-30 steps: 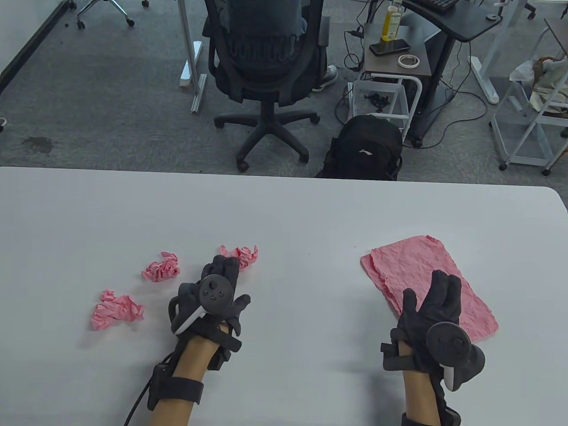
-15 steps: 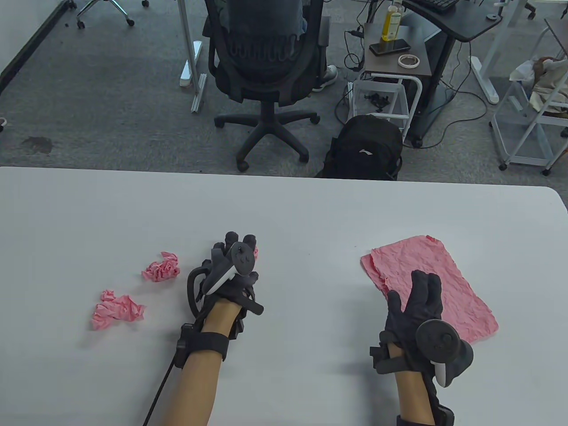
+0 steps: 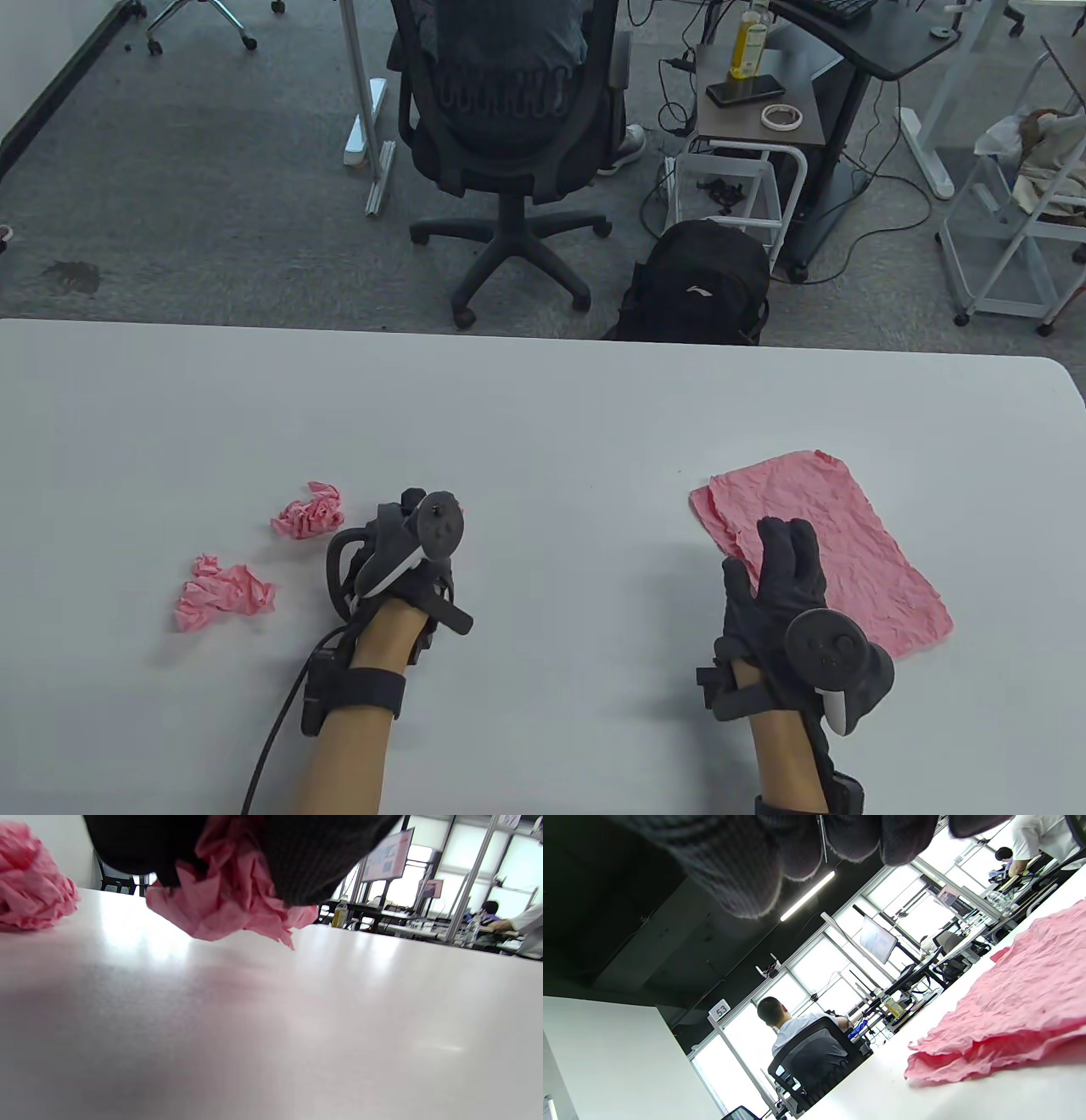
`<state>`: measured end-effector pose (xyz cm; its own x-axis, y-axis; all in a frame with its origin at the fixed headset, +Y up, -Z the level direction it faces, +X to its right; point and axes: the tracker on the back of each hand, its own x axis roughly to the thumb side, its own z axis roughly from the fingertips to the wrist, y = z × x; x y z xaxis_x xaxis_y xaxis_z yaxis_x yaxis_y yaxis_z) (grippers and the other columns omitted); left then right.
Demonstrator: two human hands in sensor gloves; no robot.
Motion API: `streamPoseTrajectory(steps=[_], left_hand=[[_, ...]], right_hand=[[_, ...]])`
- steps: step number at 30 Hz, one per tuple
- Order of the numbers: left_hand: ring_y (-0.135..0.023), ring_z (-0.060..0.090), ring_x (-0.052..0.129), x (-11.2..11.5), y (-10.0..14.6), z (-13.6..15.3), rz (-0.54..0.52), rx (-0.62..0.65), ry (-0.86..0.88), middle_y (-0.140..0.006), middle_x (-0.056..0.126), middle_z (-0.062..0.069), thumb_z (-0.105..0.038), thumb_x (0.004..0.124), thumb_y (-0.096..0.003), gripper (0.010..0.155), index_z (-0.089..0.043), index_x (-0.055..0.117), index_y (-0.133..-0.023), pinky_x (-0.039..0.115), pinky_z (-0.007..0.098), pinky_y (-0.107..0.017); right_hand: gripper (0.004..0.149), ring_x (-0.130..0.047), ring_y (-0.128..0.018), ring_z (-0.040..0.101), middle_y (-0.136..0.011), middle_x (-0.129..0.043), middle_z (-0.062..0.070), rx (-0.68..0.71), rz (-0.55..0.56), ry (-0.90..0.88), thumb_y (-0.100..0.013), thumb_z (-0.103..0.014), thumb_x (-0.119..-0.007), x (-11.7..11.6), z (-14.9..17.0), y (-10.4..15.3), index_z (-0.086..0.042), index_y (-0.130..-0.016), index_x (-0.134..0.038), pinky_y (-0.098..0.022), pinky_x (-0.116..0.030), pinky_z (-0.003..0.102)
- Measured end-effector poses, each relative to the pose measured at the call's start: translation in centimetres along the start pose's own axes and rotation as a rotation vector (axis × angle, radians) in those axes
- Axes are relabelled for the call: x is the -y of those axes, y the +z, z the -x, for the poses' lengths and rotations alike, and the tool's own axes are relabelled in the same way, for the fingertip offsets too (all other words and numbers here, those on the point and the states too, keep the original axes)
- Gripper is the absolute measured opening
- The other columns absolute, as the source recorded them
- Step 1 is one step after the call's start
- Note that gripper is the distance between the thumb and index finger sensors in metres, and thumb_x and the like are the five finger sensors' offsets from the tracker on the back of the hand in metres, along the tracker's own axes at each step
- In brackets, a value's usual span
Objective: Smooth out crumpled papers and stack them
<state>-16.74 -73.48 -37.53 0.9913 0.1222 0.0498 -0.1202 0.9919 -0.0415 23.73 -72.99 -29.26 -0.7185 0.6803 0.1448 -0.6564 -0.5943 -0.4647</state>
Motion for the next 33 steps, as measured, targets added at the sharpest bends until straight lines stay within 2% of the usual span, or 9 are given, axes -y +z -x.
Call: streamPoseTrajectory(steps=[5, 10, 13, 16, 23, 26, 28, 30, 33], left_hand=[[-0.079, 0.034, 0.082, -2.1, 5.0, 0.7, -0.131, 0.094, 0.061, -0.103, 0.056, 0.013, -0.034, 0.085, -0.0482, 0.071, -0.022, 0.051, -0.109, 0.073, 0.047, -0.059], [-0.077, 0.033, 0.083, -1.0, 8.7, 2.1, -0.231, 0.162, 0.163, -0.102, 0.058, 0.013, -0.036, 0.086, -0.0484, 0.070, -0.021, 0.054, -0.109, 0.074, 0.046, -0.058], [-0.077, 0.034, 0.082, -0.7, 8.7, 2.5, -0.204, 0.183, 0.261, -0.102, 0.056, 0.013, -0.036, 0.085, -0.0495, 0.071, -0.020, 0.050, -0.110, 0.073, 0.048, -0.058], [-0.075, 0.032, 0.082, -0.9, 8.7, 2.5, -0.265, 0.200, 0.324, -0.100, 0.057, 0.013, -0.037, 0.084, -0.0493, 0.071, -0.021, 0.051, -0.110, 0.073, 0.047, -0.057], [-0.073, 0.029, 0.083, -0.7, 9.4, 1.5, -0.286, 0.332, 0.424, -0.097, 0.059, 0.012, -0.040, 0.084, -0.0495, 0.072, -0.020, 0.050, -0.110, 0.075, 0.045, -0.056], [-0.072, 0.026, 0.084, -1.2, 10.4, 0.4, -0.293, 0.396, 0.601, -0.096, 0.060, 0.010, -0.043, 0.082, -0.0501, 0.073, -0.022, 0.047, -0.110, 0.076, 0.043, -0.056], [-0.074, 0.027, 0.081, -1.1, 10.7, -0.9, -0.220, 0.476, 0.799, -0.097, 0.057, 0.011, -0.042, 0.081, -0.0510, 0.074, -0.022, 0.043, -0.111, 0.074, 0.044, -0.057], [-0.075, 0.028, 0.081, -1.0, 10.9, -2.3, -0.188, 0.576, 0.904, -0.097, 0.056, 0.011, -0.041, 0.081, -0.0513, 0.073, -0.022, 0.043, -0.111, 0.073, 0.045, -0.058], [-0.078, 0.030, 0.081, -0.8, 11.0, -3.4, -0.174, 0.604, 0.913, -0.099, 0.055, 0.012, -0.040, 0.079, -0.0515, 0.069, -0.023, 0.047, -0.110, 0.074, 0.047, -0.059]], right_hand=[[0.063, -0.050, -0.093, 0.055, -0.109, -0.040, 0.026, 0.080, -0.076, -0.005, -0.053, -0.035, -0.078, -1.7, -1.7, 0.6, -0.011, -0.105, -0.051, -0.060, -0.046, 0.072], [0.063, -0.051, -0.094, 0.054, -0.110, -0.042, 0.024, 0.215, -0.191, 0.002, -0.053, -0.036, -0.078, -3.9, -4.0, 1.6, -0.013, -0.105, -0.052, -0.060, -0.046, 0.072], [0.063, -0.052, -0.095, 0.053, -0.111, -0.043, 0.023, 0.265, -0.247, -0.005, -0.053, -0.036, -0.078, -4.8, -4.5, 2.0, -0.014, -0.105, -0.052, -0.061, -0.046, 0.072], [0.063, -0.054, -0.095, 0.052, -0.111, -0.045, 0.022, 0.307, -0.278, 0.000, -0.052, -0.037, -0.078, -5.4, -5.0, 2.4, -0.015, -0.105, -0.053, -0.061, -0.047, 0.072], [0.060, -0.062, -0.093, 0.050, -0.107, -0.058, 0.020, 0.482, -0.350, -0.086, -0.052, -0.036, -0.079, -7.0, -7.8, 3.9, -0.015, -0.104, -0.056, -0.061, -0.050, 0.072], [0.060, -0.065, -0.091, 0.050, -0.104, -0.065, 0.020, 0.539, -0.430, -0.125, -0.052, -0.036, -0.079, -8.1, -9.5, 5.0, -0.014, -0.104, -0.057, -0.060, -0.050, 0.072], [0.067, -0.056, -0.096, 0.052, -0.107, -0.059, 0.022, 0.520, -0.482, -0.137, -0.053, -0.040, -0.077, -8.9, -10.1, 5.7, -0.012, -0.107, -0.050, -0.061, -0.047, 0.073], [0.076, -0.047, -0.099, 0.052, -0.110, -0.052, 0.022, 0.506, -0.617, -0.203, -0.053, -0.052, -0.071, -10.0, -10.6, 6.3, -0.012, -0.109, -0.040, -0.062, -0.042, 0.075], [0.089, -0.048, -0.098, 0.053, -0.109, -0.052, 0.023, 0.443, -0.678, -0.359, -0.052, -0.059, -0.069, -10.6, -10.7, 6.8, -0.004, -0.107, -0.026, -0.061, -0.041, 0.076]])
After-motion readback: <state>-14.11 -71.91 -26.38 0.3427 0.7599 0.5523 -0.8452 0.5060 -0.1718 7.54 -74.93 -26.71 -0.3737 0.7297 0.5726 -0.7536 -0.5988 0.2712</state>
